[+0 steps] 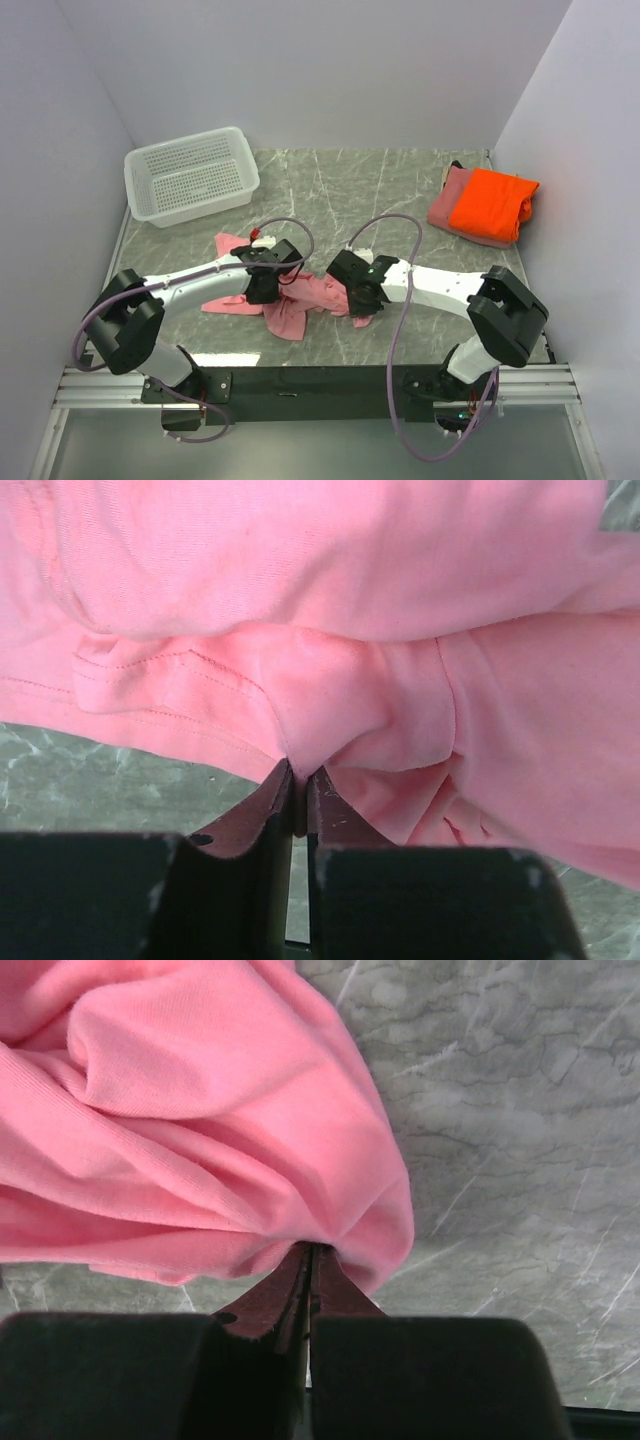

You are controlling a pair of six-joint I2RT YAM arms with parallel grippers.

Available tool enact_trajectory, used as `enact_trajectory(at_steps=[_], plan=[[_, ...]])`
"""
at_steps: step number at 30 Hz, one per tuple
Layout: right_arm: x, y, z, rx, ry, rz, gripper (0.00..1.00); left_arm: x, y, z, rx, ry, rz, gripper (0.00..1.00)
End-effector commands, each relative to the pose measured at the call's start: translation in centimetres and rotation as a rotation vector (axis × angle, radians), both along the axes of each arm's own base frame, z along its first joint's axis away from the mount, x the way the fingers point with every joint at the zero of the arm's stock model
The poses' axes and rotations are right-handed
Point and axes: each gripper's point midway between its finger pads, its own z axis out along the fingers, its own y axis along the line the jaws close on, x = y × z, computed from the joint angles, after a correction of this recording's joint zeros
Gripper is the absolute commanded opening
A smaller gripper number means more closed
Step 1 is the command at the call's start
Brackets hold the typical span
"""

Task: Fold and stack the t-shirts
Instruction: Flatten the tshirt out

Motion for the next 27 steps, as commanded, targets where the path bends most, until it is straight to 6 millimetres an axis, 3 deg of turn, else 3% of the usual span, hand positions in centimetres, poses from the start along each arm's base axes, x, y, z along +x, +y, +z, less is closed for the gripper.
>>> enact_trajectory(at_steps=[1,6,12,18,25,27], plan=[[1.0,0.1,0.9,-0.011,-0.029,-0.005,0.0,0.8,-0.1,2.4,-0.01,-0.061,0.004,0.11],[1.4,-1.0,1.0,-0.03,-0.041,-0.037,0.0,0.8,0.7,3.4,0.005,-0.072,0.009,0.18],[1.8,-3.7,1.3,-0.093,-0.054,-0.099,0.0,0.5,2.2,4.4,-0.002,-0.075,0.039,0.16],[2.3,-4.7,1.9,-0.091,-0.077,-0.131,0.0,0.8,4.3,5.6,-0.038,-0.096,0.09,0.16],[2.4,-3.9,1.8,-0.064,-0.066,-0.125,0.0,0.9,2.9,5.0,-0.15,-0.087,0.068,0.25],[2.3,-3.9,1.6,-0.059,-0.059,-0.126,0.0,0.3,2.5,4.0,-0.166,-0.052,0.063,0.27]])
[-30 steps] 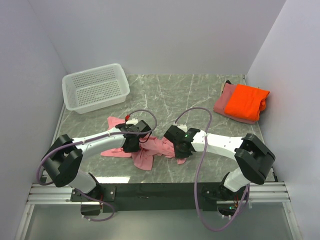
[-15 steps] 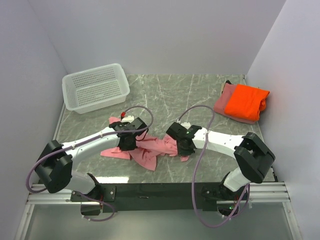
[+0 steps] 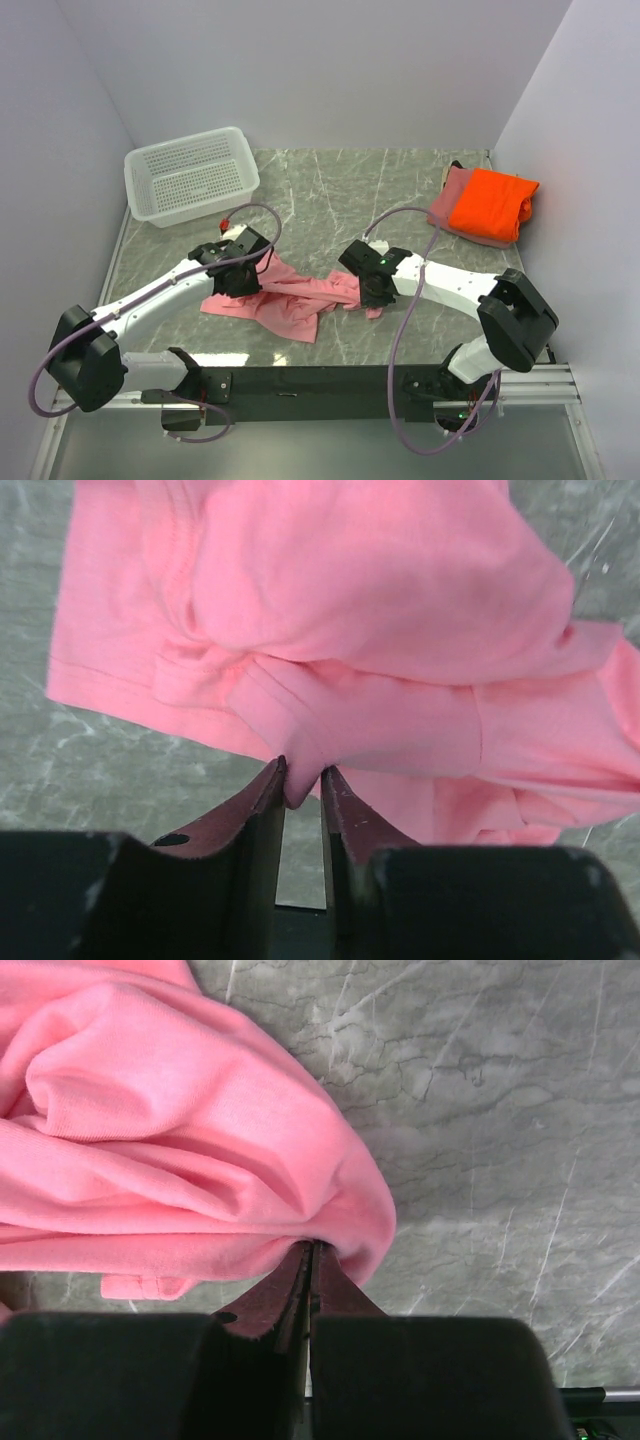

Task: Fold and stack the t-shirts
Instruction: Flatten the tshirt out

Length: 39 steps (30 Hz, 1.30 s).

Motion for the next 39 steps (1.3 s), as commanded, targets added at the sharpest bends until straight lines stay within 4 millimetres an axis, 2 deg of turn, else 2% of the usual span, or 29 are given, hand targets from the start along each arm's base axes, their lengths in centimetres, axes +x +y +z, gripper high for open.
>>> enact_trajectory(at_steps=[1,3,6,7,8,11,14,15,16,17,18,19,20,21,22,24,25,27,29,30,33,35,39], plan=[[0.2,-0.4,0.5,-0.004,-0.018,-0.015,0.0,-0.4,-1.0,-1.0,-0.049,0.025,-0.035,0.26],[0.1,-0.5,0.4,0.0,-0.015,-0.017,0.0,-0.6,-1.0,-1.4,-0.057,0.034,-0.032,0.24],[0.0,-0.3,0.5,0.02,-0.02,-0.019,0.0,-0.6,-0.9,-1.1,-0.061,0.017,-0.033,0.14],[0.1,-0.2,0.5,0.024,-0.022,-0.019,0.0,-0.4,-1.0,-0.8,-0.064,0.008,-0.033,0.05],[0.0,-0.3,0.5,0.023,-0.021,-0.02,0.0,-0.4,-0.9,-0.8,-0.055,0.009,-0.037,0.01],[0.2,-0.5,0.7,0.01,-0.027,-0.024,0.0,0.1,-0.8,-0.1,-0.045,-0.008,-0.04,0.01],[1.1,-0.2,1.9,-0.001,-0.055,-0.009,0.0,2.1,-0.4,1.7,-0.019,-0.053,-0.03,0.01],[1.7,-0.4,2.6,-0.022,-0.08,-0.006,0.0,2.9,0.7,2.4,-0.004,-0.06,0.005,0.01],[1.7,-0.8,3.1,-0.051,-0.073,-0.001,0.0,4.3,0.8,4.2,-0.014,-0.101,0.019,0.01],[2.8,-0.2,4.8,-0.042,-0.112,0.001,0.0,5.4,2.1,4.9,0.002,-0.111,0.052,0.01],[3.4,-0.4,5.8,-0.062,-0.14,-0.002,0.0,6.0,2.8,5.8,0.006,-0.125,0.07,0.01],[3.3,-0.8,6.6,-0.087,-0.141,0.005,0.0,7.1,3.4,7.5,-0.001,-0.167,0.091,0.01],[4.0,-0.1,8.3,-0.065,-0.178,0.01,0.0,7.6,4.2,8.5,0.006,-0.189,0.099,0.01],[4.0,0.0,8.9,-0.068,-0.188,0.028,0.0,8.3,5.9,9.4,0.009,-0.209,0.149,0.01],[4.0,-0.1,9.5,-0.076,-0.193,0.037,0.0,8.7,6.7,10.7,0.006,-0.239,0.169,0.01],[3.4,1.3,10.1,-0.049,-0.197,0.099,0.0,9.1,9.2,11.7,0.034,-0.26,0.216,0.01],[2.8,2.1,10.1,-0.026,-0.183,0.135,0.02,9.1,10.1,11.8,0.044,-0.262,0.232,0.01],[1.3,3.5,9.3,-0.023,-0.168,0.201,0.14,8.9,12.6,11.6,0.079,-0.261,0.274,0.01],[0.2,3.3,7.8,-0.027,-0.131,0.162,0.31,8.3,14.1,10.6,0.092,-0.235,0.291,0.01],[-0.1,3.2,7.3,-0.023,-0.117,0.143,0.34,8.1,15.6,10.3,0.097,-0.227,0.331,0.01],[-1.0,3.0,6.2,-0.013,-0.091,0.096,0.39,7.5,17.8,9.7,0.096,-0.225,0.375,0.01],[-1.1,3.9,6.6,0.012,-0.098,0.119,0.4,7.5,18.3,9.8,0.096,-0.228,0.374,0.01],[-0.6,7.9,7.7,0.096,-0.131,0.222,0.4,7.9,18.1,9.7,0.084,-0.219,0.364,0.01]])
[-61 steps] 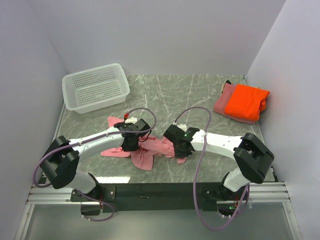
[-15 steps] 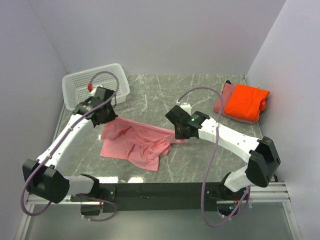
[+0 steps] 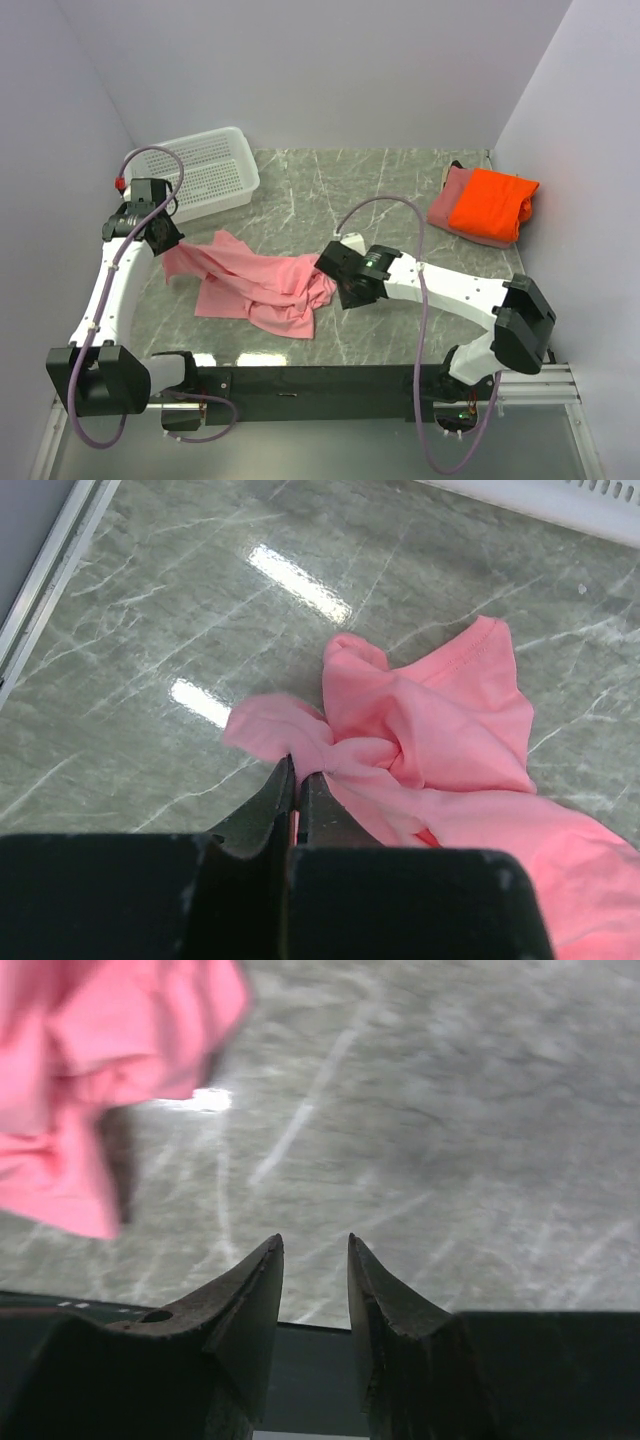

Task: Fold and stack the t-shirts
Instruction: Flatten the tshirt out

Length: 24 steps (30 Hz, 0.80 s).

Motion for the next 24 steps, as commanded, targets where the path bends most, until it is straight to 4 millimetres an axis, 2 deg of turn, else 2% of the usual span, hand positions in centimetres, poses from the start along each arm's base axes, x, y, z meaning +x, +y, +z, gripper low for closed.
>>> enact_trajectory(at_steps=[1,3,5,7,8,13,19,24], plan=[[1.1,5.0,1.8,0.125,-0.048,0.081,0.4,0.7,-0.2,1.0,0.003,-0.036,-0.042,0.01],[1.6,7.6,2.2,0.204,-0.058,0.133,0.4,0.9,-0.5,0.9,-0.012,-0.039,-0.048,0.01],[2.2,9.2,1.9,0.225,-0.062,0.167,0.4,0.9,-0.7,0.9,-0.02,-0.04,-0.053,0.01],[3.1,11.2,2.5,0.264,-0.083,0.202,0.4,0.7,-0.7,0.8,-0.025,-0.033,-0.055,0.01],[3.4,11.7,1.6,0.241,-0.074,0.228,0.4,0.6,-0.7,0.6,-0.026,-0.028,-0.055,0.01],[4.9,14.9,1.1,0.279,-0.091,0.287,0.4,0.2,-0.9,0.7,-0.033,-0.032,-0.053,0.01],[5.3,17.1,-1.9,0.262,-0.035,0.334,0.41,-0.4,-1.2,0.5,-0.043,-0.019,-0.062,0.01],[5.5,17.2,-3.9,0.201,0.005,0.342,0.42,-0.6,-1.0,0.7,-0.035,-0.018,-0.06,0.01]])
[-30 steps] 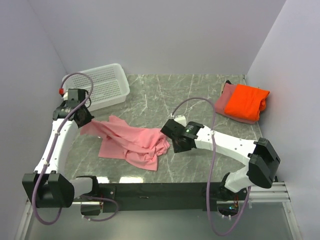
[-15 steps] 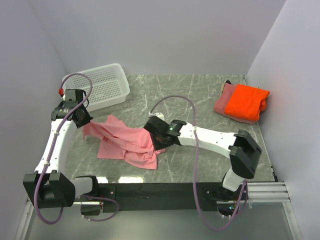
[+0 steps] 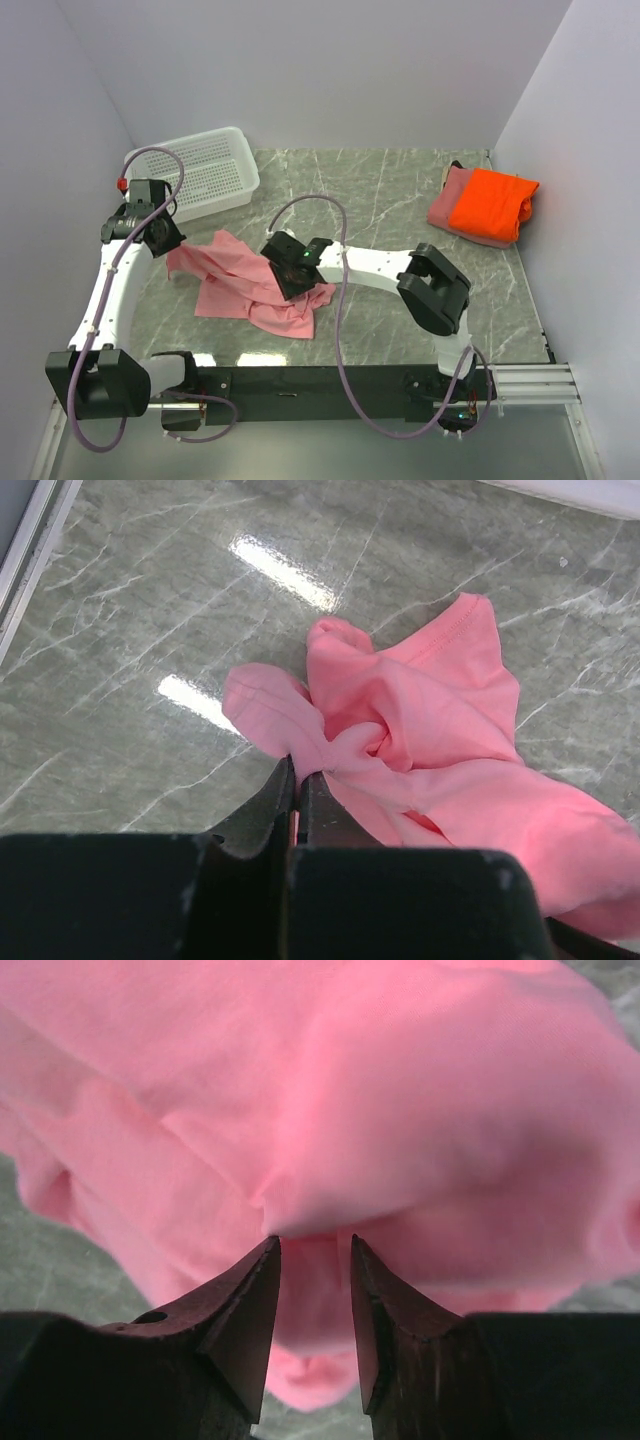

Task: Fold and stack the t-shirts
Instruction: Flatten the tshirt out

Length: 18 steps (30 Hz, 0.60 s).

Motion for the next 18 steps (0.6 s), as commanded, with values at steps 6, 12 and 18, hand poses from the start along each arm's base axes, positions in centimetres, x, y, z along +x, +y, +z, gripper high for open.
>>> enact_trajectory(at_steps=[6,12,18], plan=[[0.7,0.1,-1.5,-0.048,-0.019,0.021,0.44,-0.4,-0.1,0.8,-0.006,-0.022,-0.005,0.01],[1.6,-1.7,-3.0,-0.131,-0.059,-0.036,0.28,-0.8,0.3,1.1,0.016,-0.021,-0.004,0.01],[2.7,-4.2,-1.4,-0.133,-0.105,-0.131,0.0,-0.9,0.8,2.1,0.036,-0.035,0.007,0.01]])
